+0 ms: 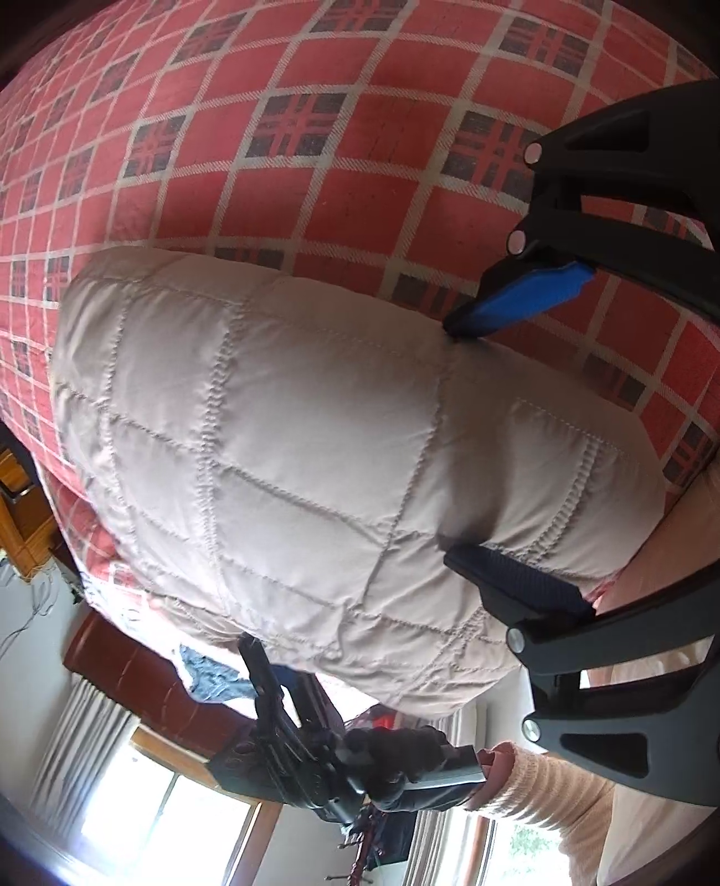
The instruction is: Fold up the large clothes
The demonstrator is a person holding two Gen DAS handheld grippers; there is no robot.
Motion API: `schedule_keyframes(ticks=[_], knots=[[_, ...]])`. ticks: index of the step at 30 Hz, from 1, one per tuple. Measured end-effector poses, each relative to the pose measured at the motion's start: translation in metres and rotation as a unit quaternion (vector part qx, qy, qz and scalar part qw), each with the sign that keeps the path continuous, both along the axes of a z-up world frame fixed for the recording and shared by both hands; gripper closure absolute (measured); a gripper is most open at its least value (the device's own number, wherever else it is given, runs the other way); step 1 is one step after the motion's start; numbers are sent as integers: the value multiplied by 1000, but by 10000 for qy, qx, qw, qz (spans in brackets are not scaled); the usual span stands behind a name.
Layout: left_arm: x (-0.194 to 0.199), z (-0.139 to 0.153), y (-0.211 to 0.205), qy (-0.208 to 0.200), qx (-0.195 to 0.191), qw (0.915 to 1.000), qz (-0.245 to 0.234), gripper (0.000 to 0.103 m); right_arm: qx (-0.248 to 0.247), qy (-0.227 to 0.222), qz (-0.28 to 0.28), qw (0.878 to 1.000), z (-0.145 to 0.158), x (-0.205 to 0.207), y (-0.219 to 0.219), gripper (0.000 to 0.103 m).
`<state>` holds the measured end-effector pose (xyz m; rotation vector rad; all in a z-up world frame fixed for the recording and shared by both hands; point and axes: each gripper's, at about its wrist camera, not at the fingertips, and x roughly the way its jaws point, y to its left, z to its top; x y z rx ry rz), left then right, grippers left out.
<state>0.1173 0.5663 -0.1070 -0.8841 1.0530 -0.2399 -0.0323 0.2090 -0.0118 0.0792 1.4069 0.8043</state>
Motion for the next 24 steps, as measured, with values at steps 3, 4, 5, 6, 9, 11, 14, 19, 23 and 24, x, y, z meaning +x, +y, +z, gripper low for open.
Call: schedule_keyframes(ticks=[3,4,5,6,9,11,14,19,23,24], knots=[[-13,12,8,-88,153,9998,-59,41,261,85,-158,9995,4,8,-9,26],[-17,11,10,-60,197,9998,-83,40,383,156,-234,9989,4,12,-14,26],[-19,10,11,-58,219,9997,-115,39,478,228,-308,9981,3,16,-17,26],[-22,8,12,-60,224,9996,-162,39,554,309,-376,9973,1,19,-21,26],[-25,-5,11,-47,-76,9994,-330,35,722,539,-546,9944,-9,34,-32,26],[-23,-14,6,-83,-179,9988,-441,33,862,677,-603,9921,-15,38,-34,25],[-17,-26,0,-112,-245,9979,-584,32,1036,868,-669,9886,-24,44,-39,24],[-4,-41,-14,-146,-435,9942,-970,27,1113,1063,-709,9855,-37,44,-37,21],[-3,-54,-23,109,-484,9917,-1188,24,1173,1155,-738,9836,-44,42,-44,20],[-5,-57,-24,146,-536,9910,-1217,24,1185,1158,-732,9835,-46,42,-45,19]])
